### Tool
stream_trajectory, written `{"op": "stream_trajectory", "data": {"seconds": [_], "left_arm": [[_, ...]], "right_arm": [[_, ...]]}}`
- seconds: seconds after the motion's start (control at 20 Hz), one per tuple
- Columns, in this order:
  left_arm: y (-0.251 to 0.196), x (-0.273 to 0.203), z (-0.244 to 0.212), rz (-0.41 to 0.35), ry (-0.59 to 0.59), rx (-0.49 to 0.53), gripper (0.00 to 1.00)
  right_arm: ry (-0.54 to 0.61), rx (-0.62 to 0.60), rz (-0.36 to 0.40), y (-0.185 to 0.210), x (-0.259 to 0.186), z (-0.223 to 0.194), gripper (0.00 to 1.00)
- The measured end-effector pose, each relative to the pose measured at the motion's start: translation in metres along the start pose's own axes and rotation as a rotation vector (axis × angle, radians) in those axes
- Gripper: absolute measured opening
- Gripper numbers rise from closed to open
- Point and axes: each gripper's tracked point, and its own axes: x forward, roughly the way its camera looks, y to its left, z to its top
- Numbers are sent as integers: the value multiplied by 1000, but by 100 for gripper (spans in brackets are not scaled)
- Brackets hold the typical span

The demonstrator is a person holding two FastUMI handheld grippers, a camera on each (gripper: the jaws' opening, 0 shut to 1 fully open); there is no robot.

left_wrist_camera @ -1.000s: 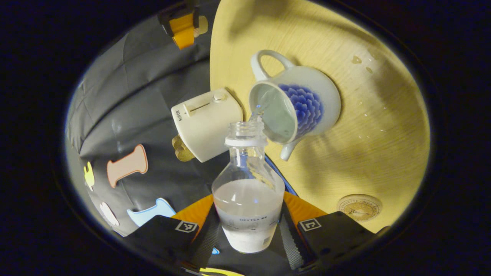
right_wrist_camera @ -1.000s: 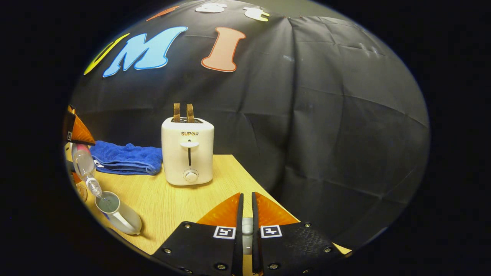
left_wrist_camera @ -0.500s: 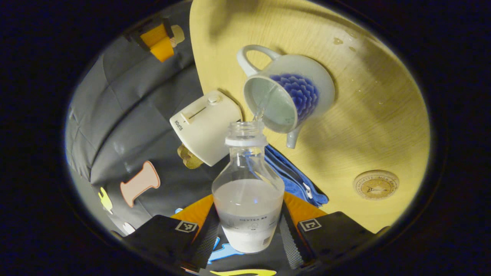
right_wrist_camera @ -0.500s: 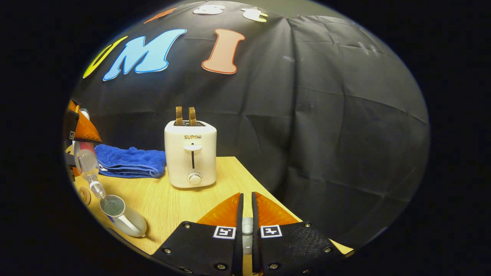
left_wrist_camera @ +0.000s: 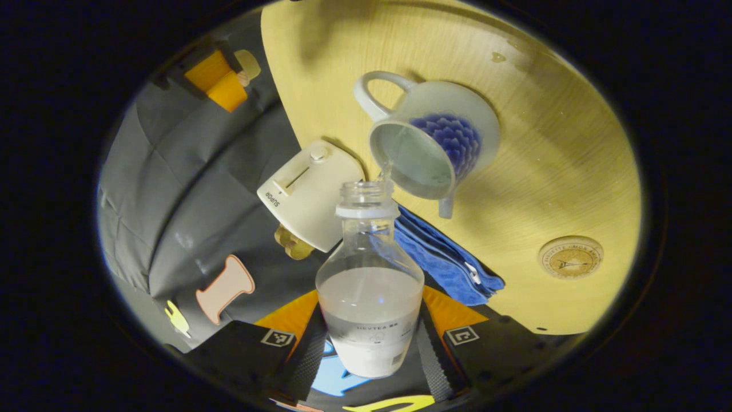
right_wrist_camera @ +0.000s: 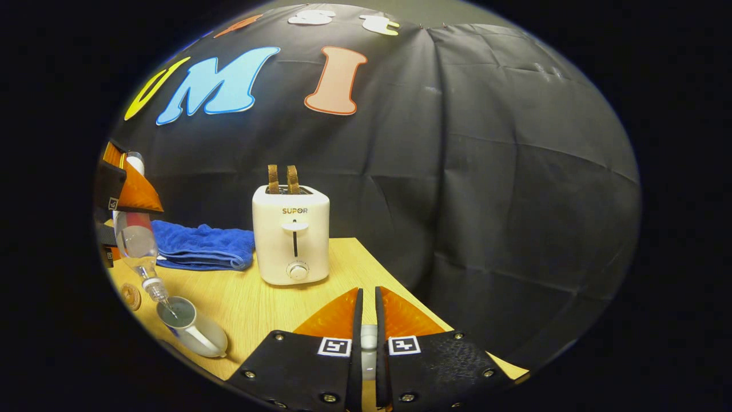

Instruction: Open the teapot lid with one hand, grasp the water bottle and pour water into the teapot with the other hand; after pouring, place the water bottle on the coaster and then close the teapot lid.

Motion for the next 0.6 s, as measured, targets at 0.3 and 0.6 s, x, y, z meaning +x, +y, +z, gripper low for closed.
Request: {"op": "stream_trajectory", "data": {"seconds": [0.3, 0.6], "left_arm": [[5, -2, 0, 3, 19, 79, 86], [4, 1, -3, 26, 9, 12, 86]], "right_arm": [[-8, 2, -1, -1, -1, 3, 10], [-9, -2, -1, 2, -1, 3, 10]]}}
